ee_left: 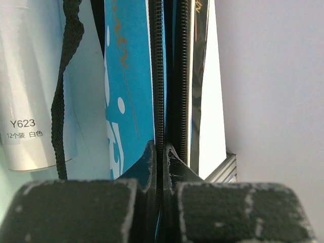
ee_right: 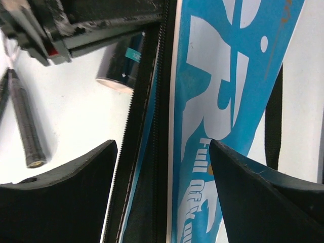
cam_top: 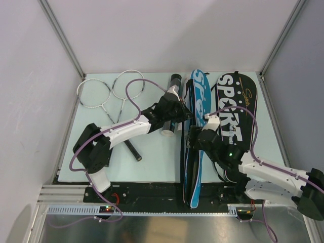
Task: Pack up the badminton gear
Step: Adjust the racket bag at the center of the board.
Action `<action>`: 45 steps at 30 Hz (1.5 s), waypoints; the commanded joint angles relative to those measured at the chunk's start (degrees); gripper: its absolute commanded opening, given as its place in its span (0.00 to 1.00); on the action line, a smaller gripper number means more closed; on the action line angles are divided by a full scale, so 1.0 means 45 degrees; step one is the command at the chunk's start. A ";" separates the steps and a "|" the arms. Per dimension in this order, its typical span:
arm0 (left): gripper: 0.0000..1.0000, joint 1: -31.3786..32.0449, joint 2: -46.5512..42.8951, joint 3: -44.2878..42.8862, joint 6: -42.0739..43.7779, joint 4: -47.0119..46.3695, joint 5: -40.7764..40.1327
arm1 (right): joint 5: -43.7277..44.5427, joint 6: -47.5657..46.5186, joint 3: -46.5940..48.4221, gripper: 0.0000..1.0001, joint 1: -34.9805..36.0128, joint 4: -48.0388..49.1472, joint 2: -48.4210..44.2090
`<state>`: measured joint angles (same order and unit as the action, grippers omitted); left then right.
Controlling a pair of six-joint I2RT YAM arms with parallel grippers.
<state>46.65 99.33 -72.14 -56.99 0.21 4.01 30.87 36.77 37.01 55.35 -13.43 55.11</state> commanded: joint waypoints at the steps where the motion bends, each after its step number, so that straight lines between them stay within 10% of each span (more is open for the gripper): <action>1: 0.00 0.0080 -0.1010 -0.0743 -0.0119 -0.0690 -0.0246 | 0.1007 0.0017 0.0505 0.76 0.0187 -0.0465 0.0873; 5: 0.00 0.0082 -0.1100 -0.0778 0.0111 -0.0595 -0.0411 | 0.1235 -0.0205 0.0507 0.60 0.0261 -0.0378 0.1223; 8: 0.00 0.0057 -0.1136 -0.0807 0.0554 -0.0501 -0.0406 | 0.1436 -0.0504 0.0505 0.26 0.0268 -0.0336 0.0960; 12: 0.21 -0.0060 -0.1623 -0.0988 0.2039 -0.0281 -0.0224 | 0.1468 -0.1152 0.0405 0.02 0.0233 -0.0244 0.0100; 16: 0.43 -0.0349 -0.2012 -0.2118 0.4357 0.1538 -0.0133 | 0.0344 -0.2213 -0.0142 0.00 -0.0120 0.0213 -0.1080; 24: 0.54 -0.1502 -0.2767 -0.2827 0.7248 0.3019 -0.0804 | -0.2287 -0.3566 -0.0763 0.00 -0.1458 0.0165 -0.3409; 45: 0.42 -0.2467 0.0046 -0.4093 0.8056 0.2717 0.3229 | -0.4538 -0.3657 -0.0784 0.00 -0.2119 -0.0529 -0.5776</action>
<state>34.79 99.48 -89.47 -20.58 14.79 14.00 11.84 19.86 31.79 46.39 -24.23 30.28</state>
